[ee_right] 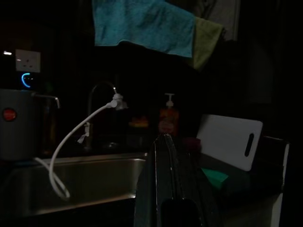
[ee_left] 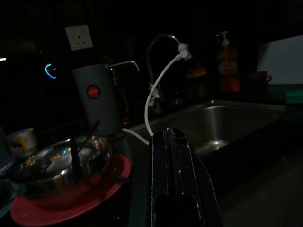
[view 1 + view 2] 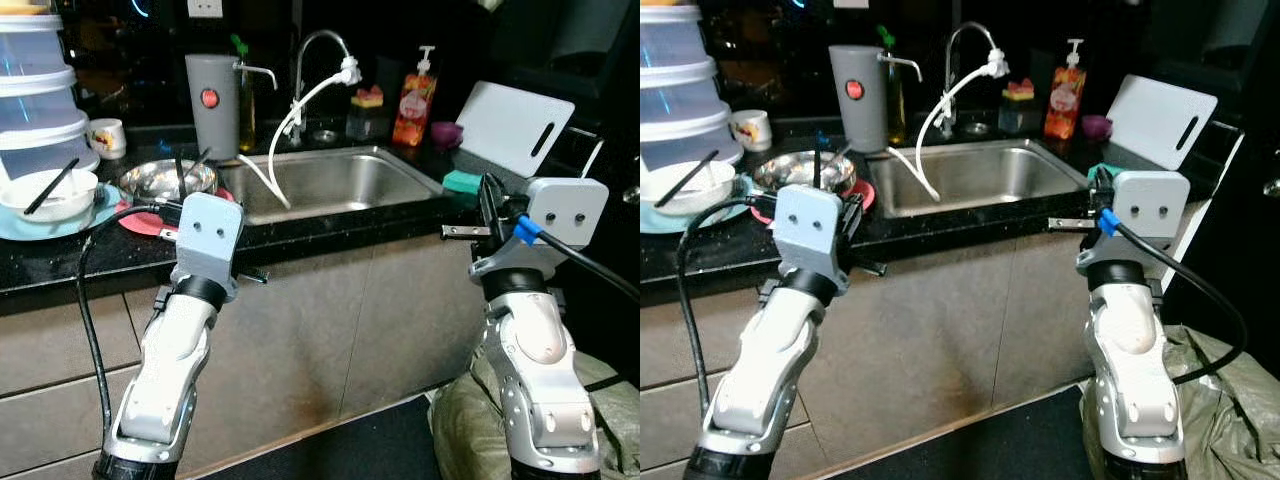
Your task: Kitchen organization
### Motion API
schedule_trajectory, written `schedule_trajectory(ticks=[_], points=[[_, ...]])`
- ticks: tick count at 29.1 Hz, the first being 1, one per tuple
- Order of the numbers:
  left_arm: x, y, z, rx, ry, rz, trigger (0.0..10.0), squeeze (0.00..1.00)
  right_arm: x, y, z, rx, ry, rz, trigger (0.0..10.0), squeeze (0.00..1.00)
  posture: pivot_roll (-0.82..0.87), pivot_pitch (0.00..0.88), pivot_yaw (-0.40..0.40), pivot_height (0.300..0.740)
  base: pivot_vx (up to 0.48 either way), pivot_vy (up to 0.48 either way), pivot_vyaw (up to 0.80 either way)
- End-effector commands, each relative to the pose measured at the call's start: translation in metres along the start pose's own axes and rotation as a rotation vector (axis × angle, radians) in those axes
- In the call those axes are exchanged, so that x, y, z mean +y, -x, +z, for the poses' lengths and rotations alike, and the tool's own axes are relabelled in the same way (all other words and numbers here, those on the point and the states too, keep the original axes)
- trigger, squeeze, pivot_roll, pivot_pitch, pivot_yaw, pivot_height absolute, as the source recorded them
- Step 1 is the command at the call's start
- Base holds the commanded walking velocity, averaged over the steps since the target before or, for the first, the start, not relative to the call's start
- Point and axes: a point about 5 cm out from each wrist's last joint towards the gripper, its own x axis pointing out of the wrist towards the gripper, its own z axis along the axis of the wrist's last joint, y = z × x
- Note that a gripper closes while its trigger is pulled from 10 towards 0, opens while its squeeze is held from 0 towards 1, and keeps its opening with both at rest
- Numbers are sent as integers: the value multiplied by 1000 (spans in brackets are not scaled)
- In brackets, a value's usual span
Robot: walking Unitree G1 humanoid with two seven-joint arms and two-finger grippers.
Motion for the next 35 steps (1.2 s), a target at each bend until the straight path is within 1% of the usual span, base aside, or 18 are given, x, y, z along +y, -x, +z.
schedule_trajectory(ticks=[1, 23, 25, 27, 30, 35], points=[[-1, 1, -3, 8, 4, -3, 10000, 0, -3, 1, -4, 12, 7, -8, 10000, 0, -11, 86, -56, 740, 480, 0, 0], [-2, 3, -2, -5, -11, -14, 10000, 0, -2, 2, -6, 17, 5, -2, 10000, 0, -9, 90, -59, 740, 455, 0, 0], [-2, 4, -1, -10, -11, -13, 10000, 0, -2, 3, -7, 19, 9, -2, 10000, 0, -8, 92, -59, 740, 146, 0, 0], [-2, 5, 1, -24, -37, -18, 10000, 0, -2, 3, -7, 21, 10, -2, 10000, 0, -7, 92, -60, 740, 0, 0, 0], [-3, 6, 4, -45, -36, -26, 10000, 0, -2, 3, -8, 22, 10, 0, 10000, 0, -6, 93, -60, 740, 0, 0, 0], [-5, 7, 6, -55, -32, -27, 10000, 0, -2, 3, -8, 21, 6, 2, 10000, 0, -6, 93, -60, 740, 0, 0, 0]])
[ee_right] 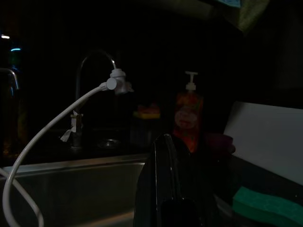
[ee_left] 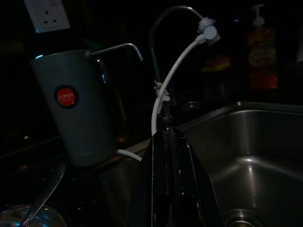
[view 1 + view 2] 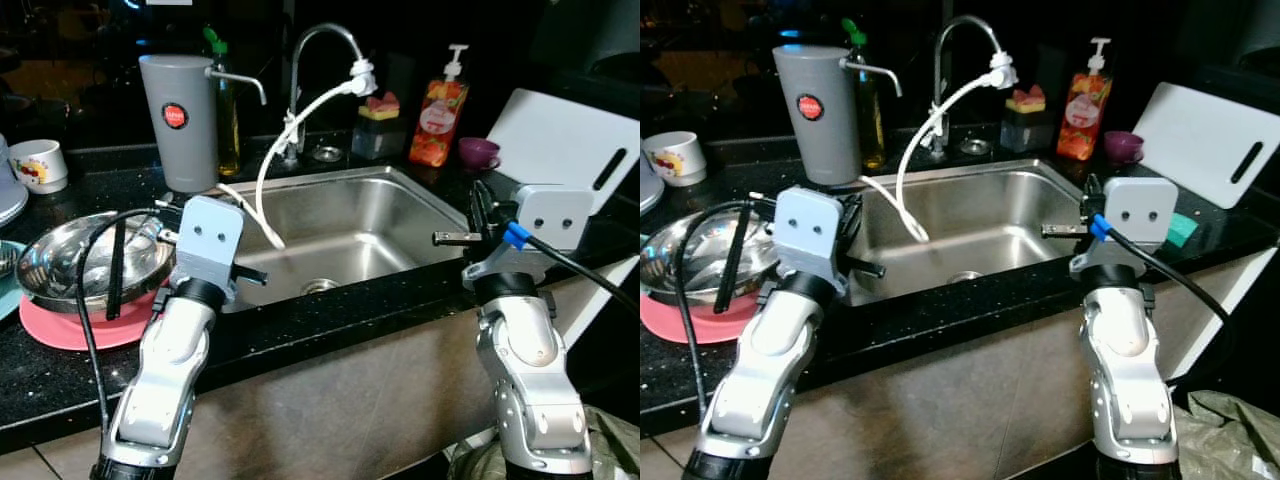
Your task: Kitchen organization
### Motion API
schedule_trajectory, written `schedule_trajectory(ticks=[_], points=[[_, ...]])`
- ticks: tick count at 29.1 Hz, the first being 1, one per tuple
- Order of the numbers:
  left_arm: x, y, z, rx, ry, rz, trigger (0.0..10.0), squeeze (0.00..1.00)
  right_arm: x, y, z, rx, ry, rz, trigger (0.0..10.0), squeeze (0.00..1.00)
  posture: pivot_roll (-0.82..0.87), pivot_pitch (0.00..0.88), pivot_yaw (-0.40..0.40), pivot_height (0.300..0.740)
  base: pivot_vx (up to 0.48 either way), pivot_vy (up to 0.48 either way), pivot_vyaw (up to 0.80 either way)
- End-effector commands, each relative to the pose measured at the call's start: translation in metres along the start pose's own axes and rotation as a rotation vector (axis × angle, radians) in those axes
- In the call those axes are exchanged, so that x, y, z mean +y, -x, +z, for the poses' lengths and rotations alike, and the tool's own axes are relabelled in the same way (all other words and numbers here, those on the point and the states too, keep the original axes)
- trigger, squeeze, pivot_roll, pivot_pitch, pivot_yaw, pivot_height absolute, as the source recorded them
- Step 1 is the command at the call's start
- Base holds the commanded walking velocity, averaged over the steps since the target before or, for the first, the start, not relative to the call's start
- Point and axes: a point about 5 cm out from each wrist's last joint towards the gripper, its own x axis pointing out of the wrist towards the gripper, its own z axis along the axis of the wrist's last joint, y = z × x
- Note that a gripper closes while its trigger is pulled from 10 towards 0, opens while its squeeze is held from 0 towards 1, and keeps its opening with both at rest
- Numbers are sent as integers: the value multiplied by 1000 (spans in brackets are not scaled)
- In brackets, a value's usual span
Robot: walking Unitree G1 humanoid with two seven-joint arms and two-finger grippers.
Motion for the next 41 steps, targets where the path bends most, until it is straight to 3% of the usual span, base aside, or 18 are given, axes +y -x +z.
schedule_trajectory(ticks=[1, 20, 41], points=[[-2, 3, 4, -26, -5, -10, 10000, 0, -4, 1, 0, -6, 11, -10, 10000, 0, -6, 93, -60, 740, 0, 0, 0], [-2, 3, 2, -7, -2, -9, 10000, 0, -4, 2, -2, 8, 15, -8, 10000, 0, -4, 93, -59, 740, 0, 0, 0], [-3, 4, -1, 5, -3, -19, 10000, 0, -8, 1, -4, 24, -7, -27, 10000, 0, -5, 86, -57, 740, 0, 0, 795]])
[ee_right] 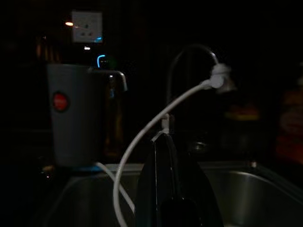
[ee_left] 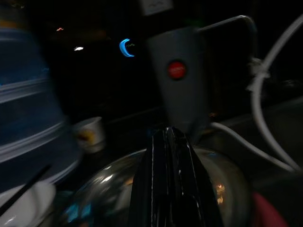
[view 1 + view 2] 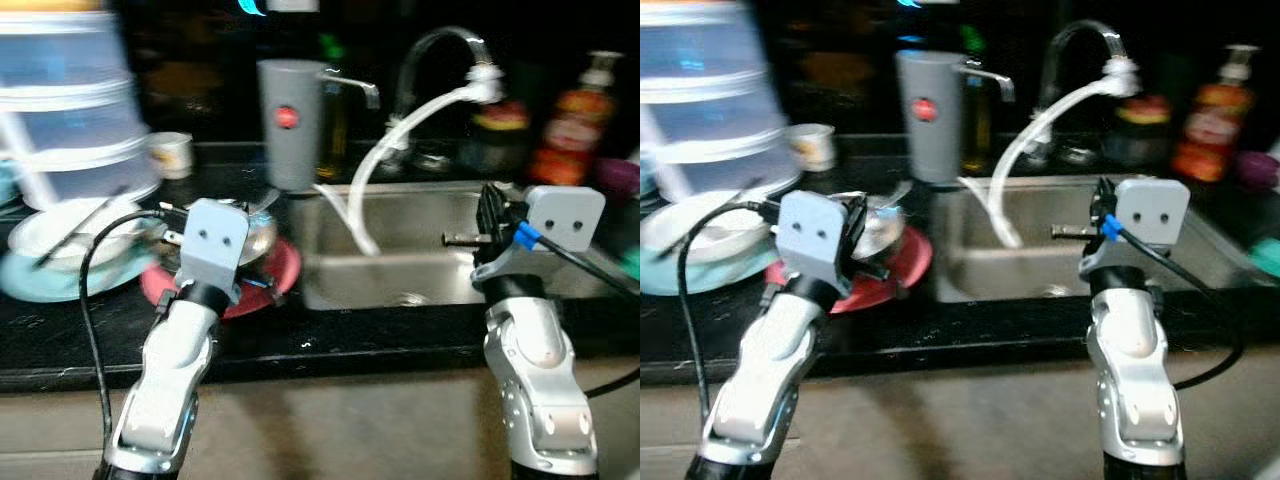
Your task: Kitchen organization
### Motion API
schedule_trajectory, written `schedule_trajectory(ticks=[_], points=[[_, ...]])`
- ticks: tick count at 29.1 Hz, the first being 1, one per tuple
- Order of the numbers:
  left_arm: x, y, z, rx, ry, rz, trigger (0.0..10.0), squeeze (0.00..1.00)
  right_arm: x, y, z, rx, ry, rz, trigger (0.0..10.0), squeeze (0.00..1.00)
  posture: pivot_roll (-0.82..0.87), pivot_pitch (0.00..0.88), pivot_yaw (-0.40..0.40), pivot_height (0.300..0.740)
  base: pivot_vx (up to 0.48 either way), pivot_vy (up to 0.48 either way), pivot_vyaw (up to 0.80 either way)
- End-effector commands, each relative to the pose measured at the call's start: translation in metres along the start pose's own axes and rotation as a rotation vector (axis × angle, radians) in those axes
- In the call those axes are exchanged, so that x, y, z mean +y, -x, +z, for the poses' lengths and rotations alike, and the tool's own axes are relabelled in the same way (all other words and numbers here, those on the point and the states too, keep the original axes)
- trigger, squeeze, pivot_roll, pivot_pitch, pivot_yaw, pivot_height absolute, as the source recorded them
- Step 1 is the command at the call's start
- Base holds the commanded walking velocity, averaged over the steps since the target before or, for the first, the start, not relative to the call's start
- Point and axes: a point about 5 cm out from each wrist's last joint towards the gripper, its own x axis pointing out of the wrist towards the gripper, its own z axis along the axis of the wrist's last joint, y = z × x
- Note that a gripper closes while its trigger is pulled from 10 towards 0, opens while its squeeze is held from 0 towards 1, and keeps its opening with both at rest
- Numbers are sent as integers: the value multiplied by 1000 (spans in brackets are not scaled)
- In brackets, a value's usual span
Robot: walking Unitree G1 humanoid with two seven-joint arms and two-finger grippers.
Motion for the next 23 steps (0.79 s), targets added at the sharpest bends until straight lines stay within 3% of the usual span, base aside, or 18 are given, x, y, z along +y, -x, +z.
schedule_trajectory(ticks=[1, 4, 23], points=[[-2, 1, -3, 13, -5, -13, 10000, 0, -1, 1, 0, 5, -5, -3, 10000, 0, -5, 86, -57, 740, 0, 0, 800], [-2, 2, -3, 15, -6, -15, 10000, 0, -1, 1, 0, 5, -1, -2, 10000, 0, -4, 85, -57, 740, 0, 0, 796], [-4, 0, -5, 42, 3, -19, 10000, 0, -1, 2, -3, 28, -34, -11, 10000, 0, -8, 93, -55, 740, 0, 0, 0]])
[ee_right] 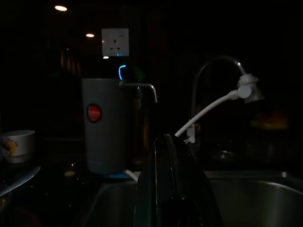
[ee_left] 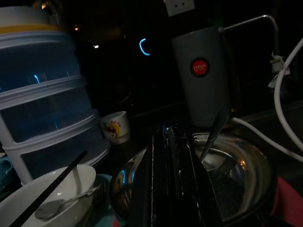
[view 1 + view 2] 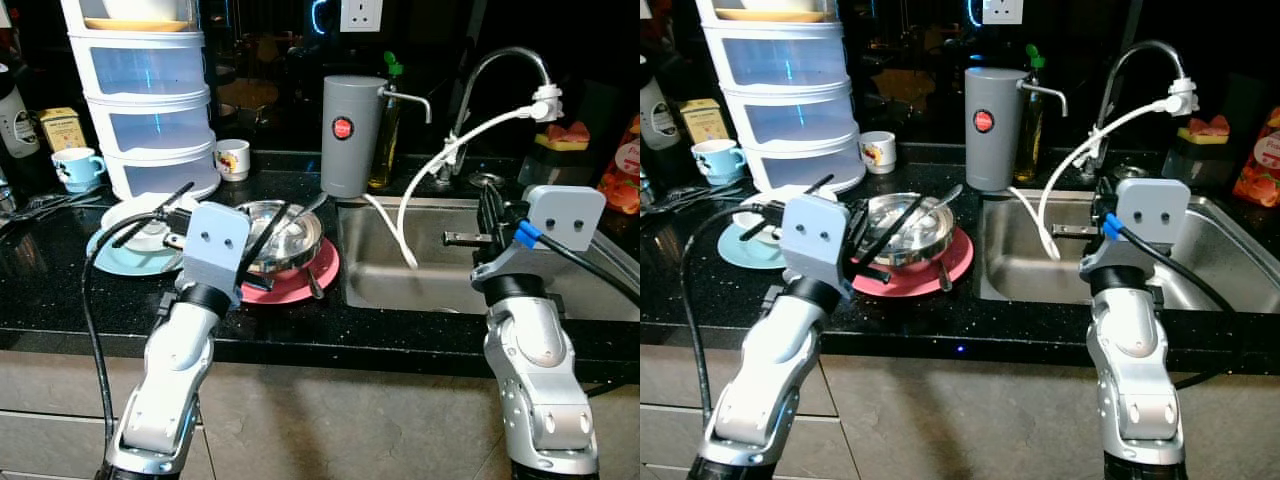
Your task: Kitchen organization
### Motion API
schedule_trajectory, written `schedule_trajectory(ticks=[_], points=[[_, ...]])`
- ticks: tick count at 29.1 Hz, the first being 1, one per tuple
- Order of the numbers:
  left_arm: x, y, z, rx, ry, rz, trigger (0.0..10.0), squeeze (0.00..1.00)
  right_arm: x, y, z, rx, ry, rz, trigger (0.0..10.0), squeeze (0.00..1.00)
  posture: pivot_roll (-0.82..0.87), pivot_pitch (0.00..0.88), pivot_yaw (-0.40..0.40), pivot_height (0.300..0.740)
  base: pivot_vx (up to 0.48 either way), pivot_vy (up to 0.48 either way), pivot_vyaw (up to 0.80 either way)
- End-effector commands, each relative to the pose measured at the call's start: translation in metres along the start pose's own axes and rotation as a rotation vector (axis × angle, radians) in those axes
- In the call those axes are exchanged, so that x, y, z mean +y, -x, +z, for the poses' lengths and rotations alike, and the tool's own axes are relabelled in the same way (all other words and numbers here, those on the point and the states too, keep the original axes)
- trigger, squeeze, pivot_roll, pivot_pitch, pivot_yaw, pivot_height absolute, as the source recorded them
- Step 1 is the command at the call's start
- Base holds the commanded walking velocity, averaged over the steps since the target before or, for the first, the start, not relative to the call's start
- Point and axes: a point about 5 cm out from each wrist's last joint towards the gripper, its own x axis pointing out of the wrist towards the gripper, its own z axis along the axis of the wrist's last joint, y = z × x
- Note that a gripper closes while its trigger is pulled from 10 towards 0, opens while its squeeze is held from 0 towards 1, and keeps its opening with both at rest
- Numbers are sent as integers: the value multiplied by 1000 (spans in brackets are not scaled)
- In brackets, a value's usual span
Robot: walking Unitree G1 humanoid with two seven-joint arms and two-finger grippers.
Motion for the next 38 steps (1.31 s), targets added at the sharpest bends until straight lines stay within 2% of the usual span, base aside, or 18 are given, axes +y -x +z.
schedule_trajectory(ticks=[1, 9, 30, 38], points=[[-2, -1, -1, 12, 3, -10, 10000, 0, -2, 2, -2, 22, -16, -10, 10000, 0, -8, 93, -55, 740, 0, 0, -575], [-3, -1, -1, 16, 5, -13, 10000, 0, -3, 2, -2, 25, -22, -12, 10000, 0, -8, 95, -56, 740, 0, 0, -800], [-4, -2, -2, 26, 28, -13, 10000, 0, -1, 2, -3, 26, 4, -1, 10000, 0, -9, 97, -57, 740, 0, 0, 0], [-4, -2, -2, 34, 32, -6, 10000, 0, 0, 2, -3, 27, 2, 2, 10000, 0, -9, 98, -57, 740, 0, -409, 0]])
